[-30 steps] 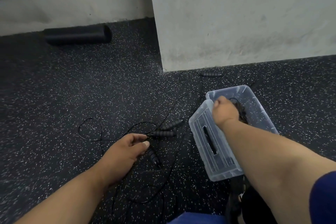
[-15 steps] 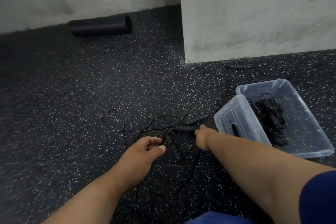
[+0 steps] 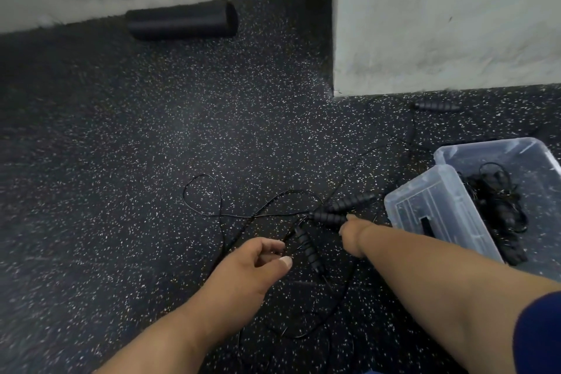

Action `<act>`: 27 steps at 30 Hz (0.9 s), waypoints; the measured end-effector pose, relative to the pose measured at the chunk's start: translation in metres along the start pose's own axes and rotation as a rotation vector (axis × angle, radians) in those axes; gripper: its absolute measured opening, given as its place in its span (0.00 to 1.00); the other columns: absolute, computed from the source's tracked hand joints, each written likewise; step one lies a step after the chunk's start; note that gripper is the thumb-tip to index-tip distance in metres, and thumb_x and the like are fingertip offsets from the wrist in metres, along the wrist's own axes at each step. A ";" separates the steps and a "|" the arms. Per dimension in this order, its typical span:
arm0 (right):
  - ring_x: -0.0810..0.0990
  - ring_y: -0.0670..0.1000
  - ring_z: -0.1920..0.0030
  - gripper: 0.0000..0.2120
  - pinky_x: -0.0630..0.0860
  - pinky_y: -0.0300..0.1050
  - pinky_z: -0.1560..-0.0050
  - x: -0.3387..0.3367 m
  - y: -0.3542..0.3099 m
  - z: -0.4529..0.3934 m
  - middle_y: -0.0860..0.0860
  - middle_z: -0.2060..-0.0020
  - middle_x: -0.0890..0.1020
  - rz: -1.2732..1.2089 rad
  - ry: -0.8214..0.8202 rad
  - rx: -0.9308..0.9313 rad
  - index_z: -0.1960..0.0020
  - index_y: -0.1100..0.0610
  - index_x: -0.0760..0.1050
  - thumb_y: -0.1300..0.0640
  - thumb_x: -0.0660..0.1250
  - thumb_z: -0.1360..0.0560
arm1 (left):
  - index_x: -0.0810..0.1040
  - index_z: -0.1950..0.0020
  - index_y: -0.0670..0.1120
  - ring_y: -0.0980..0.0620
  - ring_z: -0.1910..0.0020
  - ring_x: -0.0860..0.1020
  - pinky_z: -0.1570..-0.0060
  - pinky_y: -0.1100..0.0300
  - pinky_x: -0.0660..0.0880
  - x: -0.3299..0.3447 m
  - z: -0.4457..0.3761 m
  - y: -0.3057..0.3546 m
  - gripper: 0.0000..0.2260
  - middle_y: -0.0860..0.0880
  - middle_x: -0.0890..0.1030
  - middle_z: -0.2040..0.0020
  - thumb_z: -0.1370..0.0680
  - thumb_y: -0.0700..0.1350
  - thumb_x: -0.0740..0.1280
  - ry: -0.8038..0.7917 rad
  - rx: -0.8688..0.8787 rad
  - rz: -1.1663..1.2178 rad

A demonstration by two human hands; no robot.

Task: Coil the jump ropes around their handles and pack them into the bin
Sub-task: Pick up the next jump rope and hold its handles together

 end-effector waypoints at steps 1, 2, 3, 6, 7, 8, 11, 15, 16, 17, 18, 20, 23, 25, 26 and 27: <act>0.72 0.60 0.28 0.29 0.73 0.53 0.29 0.004 0.000 -0.003 0.58 0.19 0.56 -0.005 -0.028 0.012 0.19 0.54 0.64 0.59 0.66 0.19 | 0.78 0.38 0.63 0.56 0.49 0.84 0.56 0.70 0.76 -0.001 -0.001 0.000 0.10 0.58 0.84 0.46 0.19 0.59 0.70 0.003 -0.002 -0.001; 0.71 0.59 0.28 0.34 0.74 0.54 0.30 0.010 0.003 -0.013 0.56 0.18 0.51 -0.031 -0.061 0.048 0.17 0.53 0.59 0.59 0.66 0.21 | 0.78 0.38 0.63 0.58 0.48 0.83 0.55 0.69 0.75 -0.002 -0.001 0.000 0.10 0.58 0.84 0.45 0.19 0.59 0.70 0.005 -0.004 0.001; 0.70 0.60 0.28 0.37 0.75 0.55 0.31 0.016 0.007 -0.025 0.55 0.18 0.51 -0.036 -0.095 0.089 0.17 0.52 0.57 0.59 0.66 0.23 | 0.78 0.39 0.64 0.59 0.48 0.83 0.55 0.68 0.75 -0.003 -0.002 -0.001 0.10 0.59 0.84 0.45 0.19 0.59 0.70 0.008 -0.007 0.003; 0.69 0.62 0.30 0.42 0.75 0.57 0.34 0.024 0.010 -0.035 0.54 0.23 0.62 0.058 -0.125 0.095 0.18 0.50 0.60 0.58 0.68 0.30 | 0.79 0.39 0.64 0.54 0.46 0.83 0.49 0.63 0.80 -0.006 0.000 -0.005 0.10 0.59 0.84 0.45 0.19 0.58 0.70 0.014 -0.019 0.028; 0.68 0.63 0.30 0.41 0.73 0.58 0.32 0.025 0.009 -0.033 0.54 0.26 0.62 0.065 -0.119 0.089 0.18 0.50 0.61 0.57 0.68 0.30 | 0.79 0.39 0.64 0.54 0.45 0.84 0.45 0.61 0.80 -0.007 0.001 -0.007 0.10 0.59 0.84 0.45 0.20 0.58 0.70 0.016 -0.023 0.036; 0.65 0.63 0.29 0.39 0.70 0.58 0.30 0.026 0.006 -0.028 0.55 0.27 0.62 0.082 -0.103 0.071 0.19 0.50 0.63 0.56 0.68 0.29 | 0.79 0.39 0.64 0.55 0.45 0.84 0.42 0.60 0.80 -0.008 0.002 -0.008 0.10 0.59 0.84 0.45 0.20 0.58 0.71 0.019 -0.028 0.041; 0.64 0.63 0.27 0.32 0.67 0.58 0.25 0.021 -0.003 -0.010 0.57 0.27 0.62 0.035 -0.091 0.048 0.21 0.52 0.67 0.56 0.65 0.25 | 0.79 0.39 0.64 0.59 0.46 0.84 0.39 0.57 0.79 -0.010 0.003 -0.013 0.10 0.61 0.84 0.46 0.20 0.59 0.71 0.032 -0.040 0.047; 0.76 0.57 0.38 0.25 0.76 0.50 0.33 0.014 -0.015 -0.005 0.56 0.27 0.65 -0.045 -0.121 -0.016 0.23 0.54 0.70 0.57 0.63 0.21 | 0.79 0.39 0.65 0.64 0.47 0.82 0.37 0.57 0.77 -0.011 0.006 -0.015 0.10 0.64 0.84 0.47 0.20 0.59 0.71 0.036 -0.048 0.055; 0.76 0.58 0.38 0.24 0.76 0.49 0.34 0.013 -0.016 -0.003 0.56 0.26 0.64 -0.045 -0.117 -0.037 0.24 0.54 0.71 0.57 0.62 0.20 | 0.79 0.39 0.65 0.65 0.47 0.82 0.36 0.57 0.77 -0.011 0.006 -0.016 0.10 0.64 0.84 0.47 0.20 0.59 0.71 0.034 -0.048 0.053; 0.74 0.59 0.34 0.23 0.75 0.50 0.32 0.013 -0.015 -0.005 0.57 0.26 0.63 -0.044 -0.103 -0.029 0.24 0.54 0.71 0.57 0.61 0.19 | 0.80 0.39 0.65 0.65 0.47 0.82 0.36 0.57 0.77 -0.011 0.007 -0.016 0.10 0.64 0.84 0.46 0.20 0.59 0.71 0.033 -0.050 0.054; 0.72 0.60 0.30 0.23 0.74 0.51 0.31 0.011 -0.015 -0.003 0.58 0.24 0.62 -0.020 -0.092 -0.040 0.24 0.53 0.71 0.57 0.61 0.18 | 0.80 0.39 0.65 0.65 0.46 0.82 0.35 0.56 0.77 -0.011 0.007 -0.017 0.10 0.63 0.84 0.46 0.20 0.59 0.71 0.034 -0.052 0.056; 0.67 0.62 0.26 0.26 0.71 0.55 0.27 0.017 -0.015 -0.002 0.57 0.19 0.55 0.022 -0.119 -0.037 0.21 0.49 0.68 0.57 0.62 0.19 | 0.80 0.39 0.64 0.61 0.45 0.83 0.35 0.54 0.78 -0.011 0.007 -0.017 0.10 0.61 0.85 0.45 0.20 0.58 0.71 0.038 -0.059 0.065; 0.56 0.65 0.20 0.32 0.59 0.62 0.21 0.031 -0.016 -0.001 0.54 0.18 0.53 0.157 -0.207 -0.050 0.17 0.48 0.58 0.54 0.60 0.20 | 0.80 0.40 0.64 0.59 0.46 0.83 0.35 0.52 0.79 -0.011 0.007 -0.017 0.10 0.62 0.85 0.46 0.20 0.59 0.71 0.041 -0.062 0.074; 0.58 0.64 0.22 0.30 0.59 0.62 0.22 0.030 -0.020 0.003 0.55 0.21 0.60 0.190 -0.180 -0.075 0.18 0.49 0.61 0.53 0.59 0.20 | 0.80 0.40 0.64 0.60 0.46 0.83 0.35 0.53 0.78 -0.012 0.008 -0.017 0.10 0.62 0.84 0.46 0.21 0.59 0.71 0.042 -0.054 0.067; 0.62 0.63 0.24 0.28 0.61 0.60 0.23 0.023 -0.023 0.007 0.55 0.24 0.65 0.174 -0.119 -0.100 0.19 0.47 0.65 0.52 0.60 0.20 | 0.80 0.39 0.64 0.58 0.46 0.84 0.36 0.52 0.79 -0.012 0.007 -0.016 0.11 0.62 0.85 0.45 0.21 0.60 0.71 0.044 -0.052 0.062; 0.65 0.61 0.27 0.25 0.63 0.58 0.24 0.012 -0.027 0.011 0.54 0.27 0.68 0.151 -0.017 -0.145 0.22 0.43 0.70 0.50 0.61 0.19 | 0.80 0.39 0.64 0.56 0.45 0.84 0.36 0.52 0.79 -0.012 0.008 -0.015 0.11 0.61 0.85 0.45 0.21 0.59 0.71 0.044 -0.046 0.056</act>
Point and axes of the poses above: each hand's wrist, its own z-axis away from the middle knuckle, its own x-axis out of the palm, y = z × x, the point moved 8 cm from there along -z, towards the middle knuckle
